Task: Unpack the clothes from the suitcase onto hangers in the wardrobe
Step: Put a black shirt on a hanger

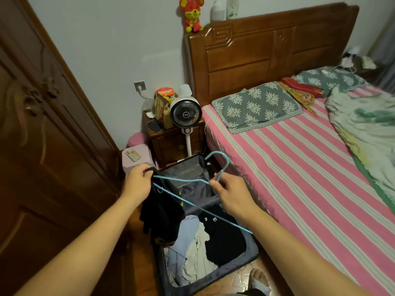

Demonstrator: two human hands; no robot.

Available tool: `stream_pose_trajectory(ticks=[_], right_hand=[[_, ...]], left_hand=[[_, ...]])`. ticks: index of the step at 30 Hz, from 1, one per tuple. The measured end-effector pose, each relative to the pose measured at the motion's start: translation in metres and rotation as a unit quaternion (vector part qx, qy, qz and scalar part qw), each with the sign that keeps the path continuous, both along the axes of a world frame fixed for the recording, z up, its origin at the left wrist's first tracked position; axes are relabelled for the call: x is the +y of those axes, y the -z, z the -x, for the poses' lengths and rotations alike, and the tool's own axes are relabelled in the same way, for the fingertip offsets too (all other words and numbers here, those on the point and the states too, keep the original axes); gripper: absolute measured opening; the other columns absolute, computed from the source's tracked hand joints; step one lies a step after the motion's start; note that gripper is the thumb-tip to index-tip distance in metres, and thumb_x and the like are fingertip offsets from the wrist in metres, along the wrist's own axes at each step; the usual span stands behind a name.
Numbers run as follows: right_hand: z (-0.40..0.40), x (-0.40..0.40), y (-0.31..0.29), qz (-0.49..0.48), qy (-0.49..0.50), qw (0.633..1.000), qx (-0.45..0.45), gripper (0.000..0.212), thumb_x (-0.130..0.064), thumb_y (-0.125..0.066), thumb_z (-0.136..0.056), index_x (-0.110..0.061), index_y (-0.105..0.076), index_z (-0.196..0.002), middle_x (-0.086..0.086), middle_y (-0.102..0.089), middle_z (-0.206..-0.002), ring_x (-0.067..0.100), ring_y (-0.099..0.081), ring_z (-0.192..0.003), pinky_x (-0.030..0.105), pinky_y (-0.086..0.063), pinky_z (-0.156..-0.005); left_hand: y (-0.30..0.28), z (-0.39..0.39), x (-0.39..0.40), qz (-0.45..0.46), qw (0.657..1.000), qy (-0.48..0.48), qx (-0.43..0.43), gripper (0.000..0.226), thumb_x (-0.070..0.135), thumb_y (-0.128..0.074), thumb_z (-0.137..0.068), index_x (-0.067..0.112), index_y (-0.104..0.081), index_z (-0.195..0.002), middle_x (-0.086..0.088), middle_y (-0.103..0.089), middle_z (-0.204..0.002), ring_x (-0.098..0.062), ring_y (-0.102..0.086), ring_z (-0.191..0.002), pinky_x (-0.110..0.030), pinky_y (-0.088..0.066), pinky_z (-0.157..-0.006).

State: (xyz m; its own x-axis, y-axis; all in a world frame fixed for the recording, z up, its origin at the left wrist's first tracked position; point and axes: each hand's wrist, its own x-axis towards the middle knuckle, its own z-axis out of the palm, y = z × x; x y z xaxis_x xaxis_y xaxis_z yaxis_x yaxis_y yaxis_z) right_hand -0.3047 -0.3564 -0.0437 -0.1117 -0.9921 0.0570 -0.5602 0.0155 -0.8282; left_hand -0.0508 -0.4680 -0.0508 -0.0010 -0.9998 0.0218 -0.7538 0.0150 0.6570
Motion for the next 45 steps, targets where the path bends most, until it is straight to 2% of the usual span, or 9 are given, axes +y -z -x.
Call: stream_pose_trajectory(ticks=[7,14,19,22,25,30,36,40,45], right_hand=[[-0.054,-0.028,-0.009,0.035,-0.056,0.993,0.098,0.02,-0.03,-0.056,-0.099,-0.023,-0.056,-0.08,-0.004,-0.062,-0.078,0.015,-0.056,-0.071,0.033,-0.038,-0.063],[-0.021,-0.044,-0.026,0.103,0.057,0.988,-0.105,0.018,-0.024,-0.064,-0.089,-0.026,-0.066,-0.071,-0.013,-0.066,-0.068,0.001,-0.059,-0.067,0.029,-0.046,-0.067],[0.019,-0.033,-0.044,0.157,0.101,0.951,-0.245,0.022,-0.017,-0.062,-0.084,-0.016,-0.056,-0.063,-0.01,-0.048,-0.053,0.007,-0.04,-0.053,0.028,-0.032,-0.054],[0.02,-0.032,-0.056,0.16,0.123,0.922,-0.33,0.027,0.006,-0.053,-0.092,-0.004,-0.051,-0.067,-0.011,-0.045,-0.045,0.002,-0.038,-0.044,0.016,-0.032,-0.047],[0.027,-0.033,-0.062,0.173,0.133,0.913,-0.344,0.02,0.001,-0.056,-0.089,-0.002,-0.052,-0.069,-0.012,-0.043,-0.044,0.002,-0.037,-0.044,0.014,-0.031,-0.045],[0.044,-0.025,-0.057,0.207,0.119,0.923,-0.303,0.019,-0.009,-0.056,-0.078,0.002,-0.049,-0.064,-0.002,-0.041,-0.053,0.016,-0.035,-0.053,0.027,-0.031,-0.054],[0.023,-0.023,-0.063,0.179,0.168,0.885,-0.397,0.027,0.015,-0.042,-0.089,-0.005,-0.049,-0.073,-0.011,-0.04,-0.042,0.0,-0.037,-0.04,0.011,-0.032,-0.042],[0.016,-0.03,-0.051,0.185,0.156,0.913,-0.328,0.024,0.001,-0.055,-0.089,-0.005,-0.049,-0.066,-0.011,-0.043,-0.049,0.008,-0.038,-0.05,0.025,-0.036,-0.053],[-0.003,-0.039,-0.066,0.225,0.071,0.956,-0.174,0.026,-0.024,-0.06,-0.082,-0.013,-0.052,-0.06,-0.004,-0.046,-0.055,0.012,-0.041,-0.055,0.037,-0.033,-0.056]], left_hand=[[-0.028,0.028,0.034,0.152,0.985,0.078,-0.009,0.017,0.008,-0.056,-0.095,0.017,-0.069,-0.101,0.003,-0.067,-0.098,-0.017,-0.059,-0.092,-0.032,-0.046,-0.079],[-0.044,0.035,0.067,0.19,0.962,0.192,0.035,0.026,0.029,-0.062,-0.095,0.021,-0.066,-0.12,0.011,-0.06,-0.115,-0.003,-0.056,-0.109,-0.021,-0.046,-0.097],[-0.069,-0.003,0.036,0.209,0.965,-0.049,0.148,0.04,0.031,-0.046,-0.106,0.017,-0.05,-0.143,0.005,-0.036,-0.139,-0.002,-0.038,-0.123,-0.024,-0.029,-0.109],[-0.075,-0.02,0.008,0.068,0.99,0.015,0.119,0.051,0.042,-0.028,-0.11,0.011,-0.067,-0.119,-0.005,-0.062,-0.124,-0.008,-0.054,-0.109,-0.022,-0.039,-0.095],[-0.072,-0.02,0.004,0.094,0.988,0.045,0.114,0.06,0.045,-0.032,-0.108,0.0,-0.066,-0.085,-0.02,-0.068,-0.087,-0.011,-0.058,-0.07,-0.021,-0.041,-0.065],[-0.108,-0.02,-0.005,0.164,0.962,0.045,0.212,0.038,0.037,-0.041,-0.108,0.02,-0.064,-0.082,0.005,-0.06,-0.076,-0.01,-0.055,-0.073,-0.033,-0.044,-0.071],[-0.136,-0.036,-0.007,0.173,0.962,0.17,0.121,0.029,0.033,-0.045,-0.107,0.028,-0.062,-0.084,0.016,-0.06,-0.075,-0.002,-0.053,-0.072,-0.025,-0.041,-0.068],[-0.141,-0.049,-0.006,0.196,0.962,0.16,0.099,0.029,0.043,-0.045,-0.1,0.028,-0.055,-0.077,0.013,-0.053,-0.074,-0.005,-0.048,-0.071,-0.035,-0.038,-0.07],[-0.16,0.0,0.034,0.176,0.9,0.291,-0.271,0.032,0.038,-0.032,-0.109,0.029,-0.062,-0.116,0.013,-0.058,-0.111,-0.008,-0.052,-0.108,-0.033,-0.045,-0.094]])
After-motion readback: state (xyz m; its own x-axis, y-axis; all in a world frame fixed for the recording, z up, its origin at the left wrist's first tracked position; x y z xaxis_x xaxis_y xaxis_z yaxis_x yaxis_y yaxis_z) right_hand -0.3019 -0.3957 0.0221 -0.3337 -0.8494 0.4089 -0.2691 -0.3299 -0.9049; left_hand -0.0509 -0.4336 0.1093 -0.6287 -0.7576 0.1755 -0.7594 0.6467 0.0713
